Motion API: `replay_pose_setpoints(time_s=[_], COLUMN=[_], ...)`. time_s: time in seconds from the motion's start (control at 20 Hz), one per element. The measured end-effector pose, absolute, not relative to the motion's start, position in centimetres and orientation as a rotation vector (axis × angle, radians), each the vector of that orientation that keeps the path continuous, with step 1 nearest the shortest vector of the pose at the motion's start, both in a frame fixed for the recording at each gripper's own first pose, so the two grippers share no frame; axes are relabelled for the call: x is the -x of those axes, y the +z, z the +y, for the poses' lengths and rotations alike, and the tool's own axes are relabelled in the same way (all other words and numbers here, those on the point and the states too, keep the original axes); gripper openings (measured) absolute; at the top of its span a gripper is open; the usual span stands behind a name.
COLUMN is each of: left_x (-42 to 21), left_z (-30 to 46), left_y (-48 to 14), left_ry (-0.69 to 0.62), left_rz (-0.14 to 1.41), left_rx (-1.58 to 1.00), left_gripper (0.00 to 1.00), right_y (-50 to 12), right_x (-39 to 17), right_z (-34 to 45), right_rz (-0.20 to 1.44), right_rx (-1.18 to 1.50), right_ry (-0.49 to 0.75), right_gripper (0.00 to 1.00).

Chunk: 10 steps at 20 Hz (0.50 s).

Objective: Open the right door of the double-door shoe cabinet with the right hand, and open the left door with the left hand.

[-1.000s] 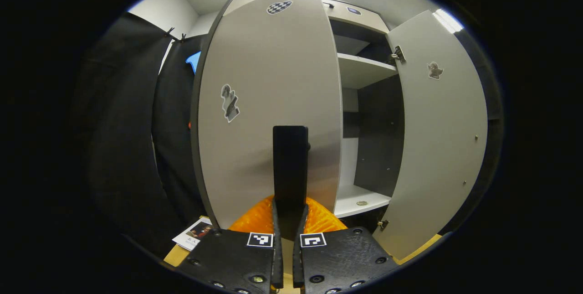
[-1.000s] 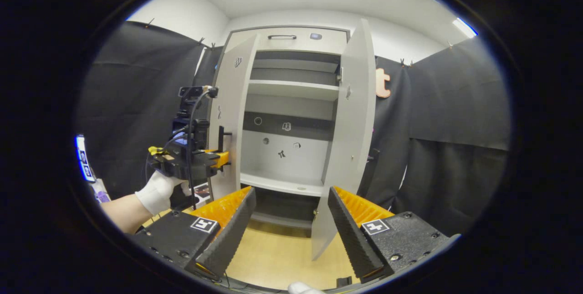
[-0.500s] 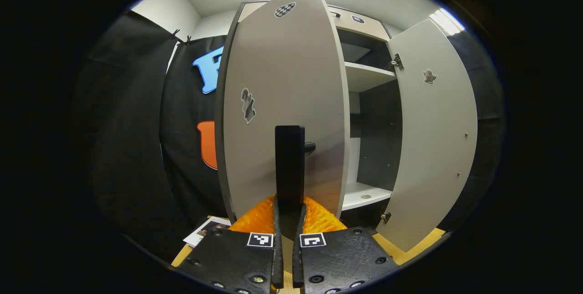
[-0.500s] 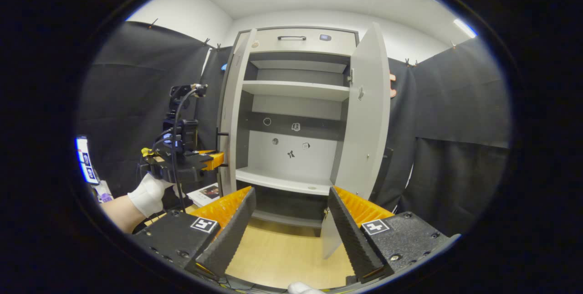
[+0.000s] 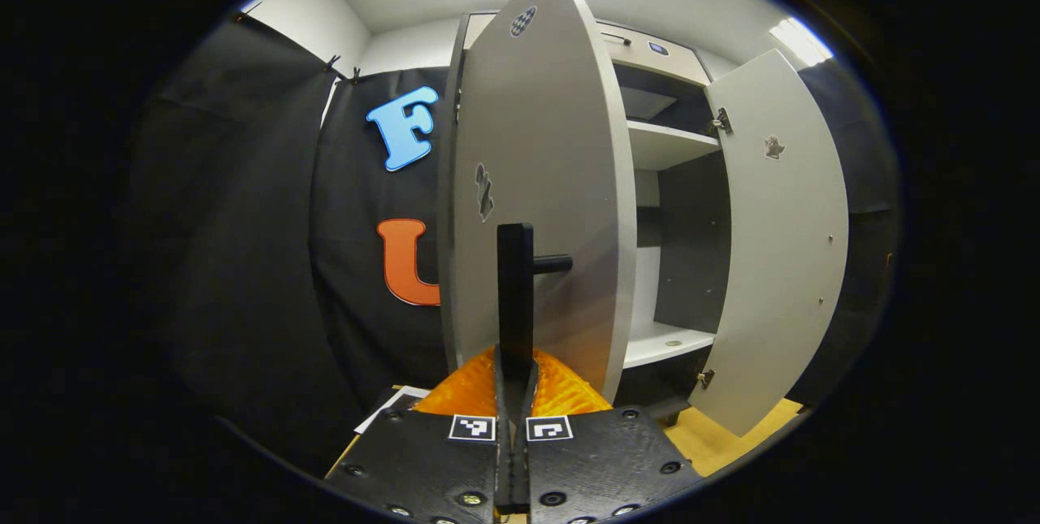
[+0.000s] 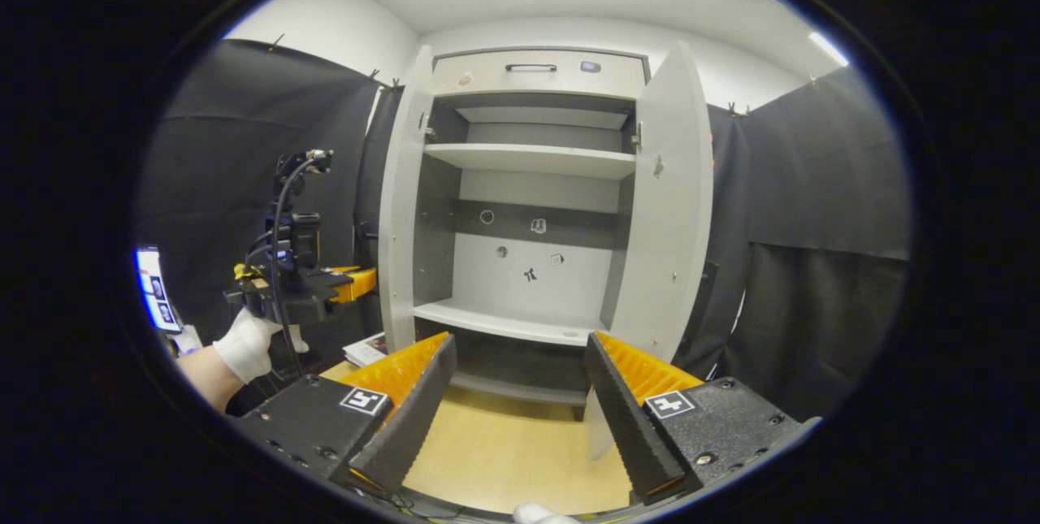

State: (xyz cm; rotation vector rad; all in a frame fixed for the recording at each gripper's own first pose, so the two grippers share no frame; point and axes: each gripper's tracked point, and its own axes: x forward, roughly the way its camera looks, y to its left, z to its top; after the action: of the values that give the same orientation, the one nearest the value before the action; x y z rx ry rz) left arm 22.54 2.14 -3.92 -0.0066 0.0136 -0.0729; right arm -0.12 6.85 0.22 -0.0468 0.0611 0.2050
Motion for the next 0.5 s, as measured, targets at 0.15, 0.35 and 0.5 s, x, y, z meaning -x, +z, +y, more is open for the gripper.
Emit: replay_pose_setpoints(time_s=[0.15,0.35,0.5], left_x=[-22.2,-22.4,-22.7], left_z=[4.3,8.0,10.0], left_y=[-4.0,-4.3,-4.5], left_ry=[-0.059,-0.032,-0.057], left_rz=[0.008,0.007,0.008], left_rx=[0.004,0.001,0.046], left_gripper=[0.08,0.00,0.00], right_y=[0.0,0.0,0.0], right_x=[0.3,0.7,0.9], right_z=[7.5,8.1,8.5], right_rz=[0.065,0.067,0.069], right_rx=[0.042,0.042,0.040], right_ry=[0.211,0.215,0.215], right_gripper=[1.00,1.00,1.00])
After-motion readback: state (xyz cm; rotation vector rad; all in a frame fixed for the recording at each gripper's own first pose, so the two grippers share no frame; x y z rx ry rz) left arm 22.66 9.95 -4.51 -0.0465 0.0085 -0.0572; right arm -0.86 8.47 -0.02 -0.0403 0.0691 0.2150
